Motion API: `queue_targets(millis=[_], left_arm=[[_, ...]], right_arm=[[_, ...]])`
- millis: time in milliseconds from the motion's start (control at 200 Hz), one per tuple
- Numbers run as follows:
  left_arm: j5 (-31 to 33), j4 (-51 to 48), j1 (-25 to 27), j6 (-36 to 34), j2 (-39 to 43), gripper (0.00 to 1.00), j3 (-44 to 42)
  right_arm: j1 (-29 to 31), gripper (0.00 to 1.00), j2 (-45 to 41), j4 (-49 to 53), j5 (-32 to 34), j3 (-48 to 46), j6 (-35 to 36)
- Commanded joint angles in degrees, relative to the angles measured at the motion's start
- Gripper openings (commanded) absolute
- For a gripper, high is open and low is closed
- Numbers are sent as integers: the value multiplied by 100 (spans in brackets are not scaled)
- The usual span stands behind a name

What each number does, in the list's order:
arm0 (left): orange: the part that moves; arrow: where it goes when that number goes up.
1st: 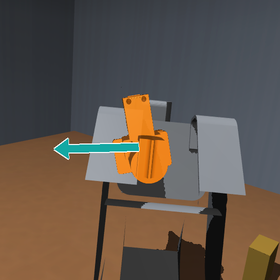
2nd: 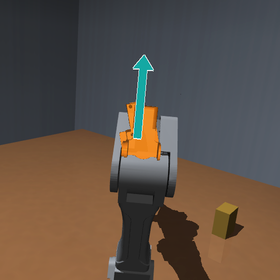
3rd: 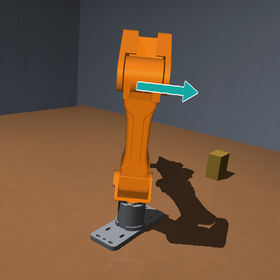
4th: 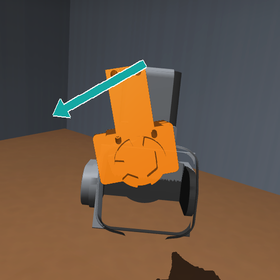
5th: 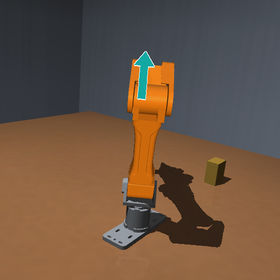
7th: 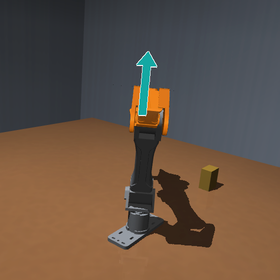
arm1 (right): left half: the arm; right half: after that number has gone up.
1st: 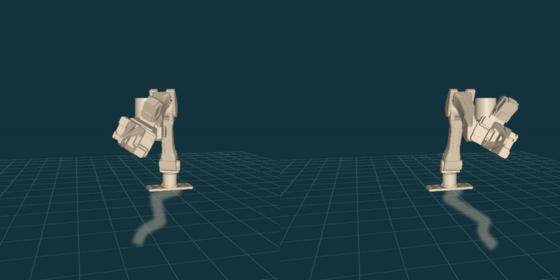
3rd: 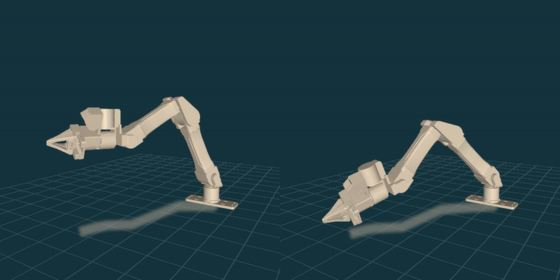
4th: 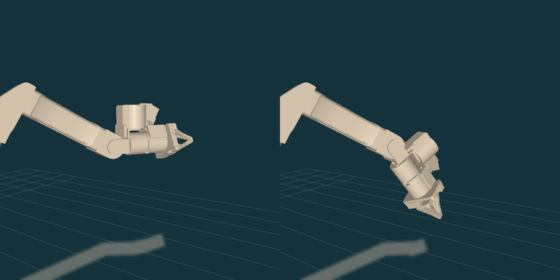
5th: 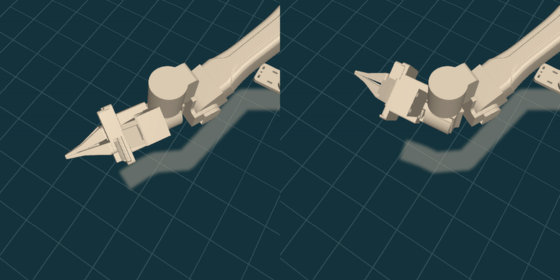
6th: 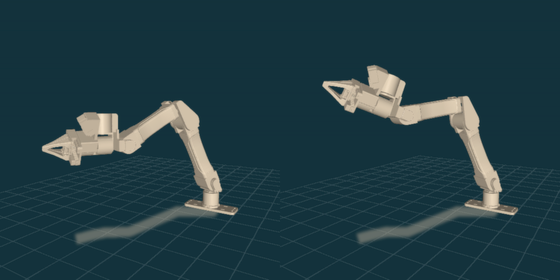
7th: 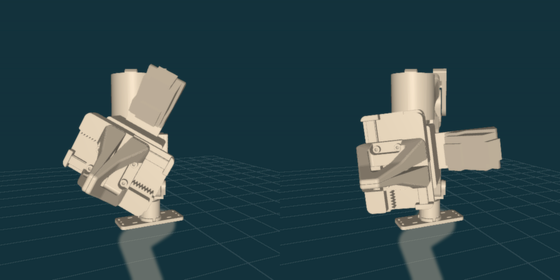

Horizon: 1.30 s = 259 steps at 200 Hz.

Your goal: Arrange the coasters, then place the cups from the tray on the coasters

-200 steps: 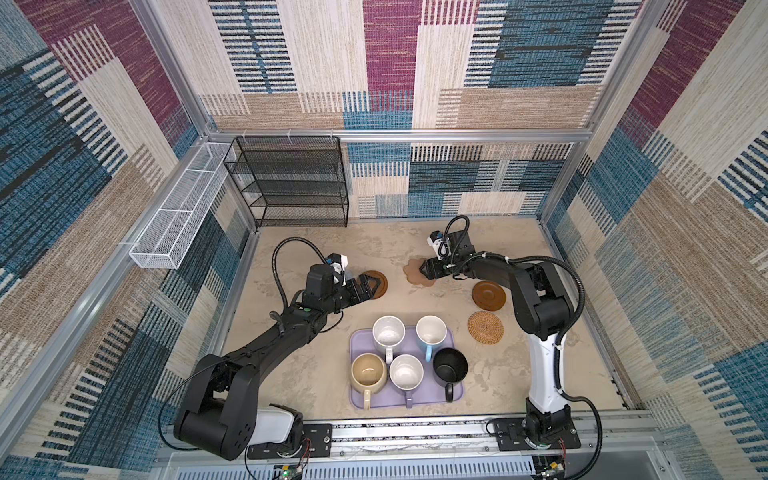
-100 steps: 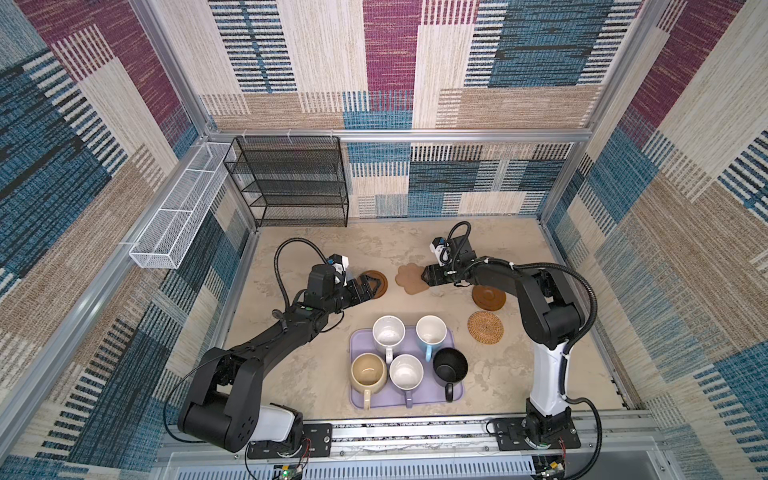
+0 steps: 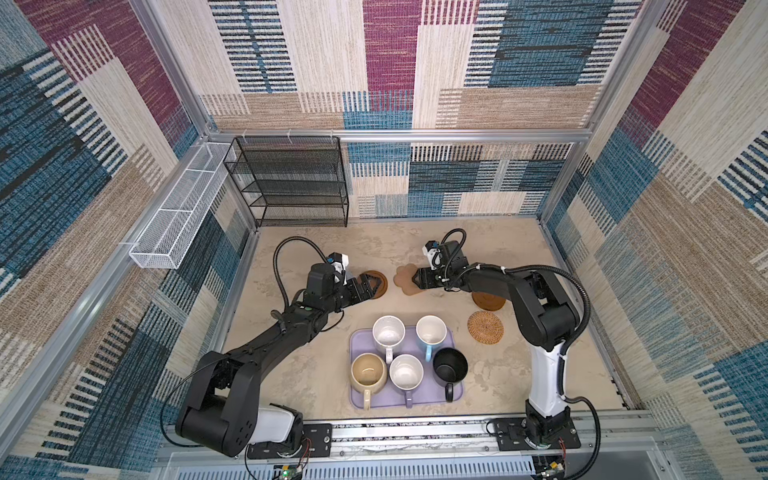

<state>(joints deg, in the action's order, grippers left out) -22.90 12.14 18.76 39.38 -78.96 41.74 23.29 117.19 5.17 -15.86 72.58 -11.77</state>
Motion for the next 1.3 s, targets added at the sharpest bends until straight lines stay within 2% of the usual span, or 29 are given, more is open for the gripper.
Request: queue_targets(millis=[0, 205, 376, 586, 756, 811, 836, 846, 967, 1292], left_arm=[[-37, -1, -8, -56, 34, 98, -8], [-46, -51, -5, -43, -17, 98, 70], [-52, -40, 4, -6, 46, 98, 54], [161, -268, 254, -95, 194, 100, 195], [472, -689, 606, -253, 368, 100, 533], [584, -836, 757, -319, 460, 100, 636], [639, -909, 831, -340, 508, 100, 684], [686, -953, 866, -349, 529, 100, 706], [1171, -1513, 1191, -457, 751, 100, 1022], [437, -1848, 1784, -692, 752, 100, 1644]], right_arm=[[35, 68, -73, 590, 104, -214, -506], [76, 68, -215, 678, 252, -178, -607], [72, 67, -587, 278, -159, -442, -459], [71, 68, -1328, 354, 290, -581, -364], [72, 77, -2308, 397, 505, -980, -343], [75, 87, -2671, 399, 641, -1179, -368], [71, 98, -2829, 406, 776, -1289, -420], [71, 99, -2902, 406, 843, -1336, -444], [53, 100, -3674, 524, 1276, -1825, -520], [-84, 100, -5286, 344, 1097, -3508, -1011]])
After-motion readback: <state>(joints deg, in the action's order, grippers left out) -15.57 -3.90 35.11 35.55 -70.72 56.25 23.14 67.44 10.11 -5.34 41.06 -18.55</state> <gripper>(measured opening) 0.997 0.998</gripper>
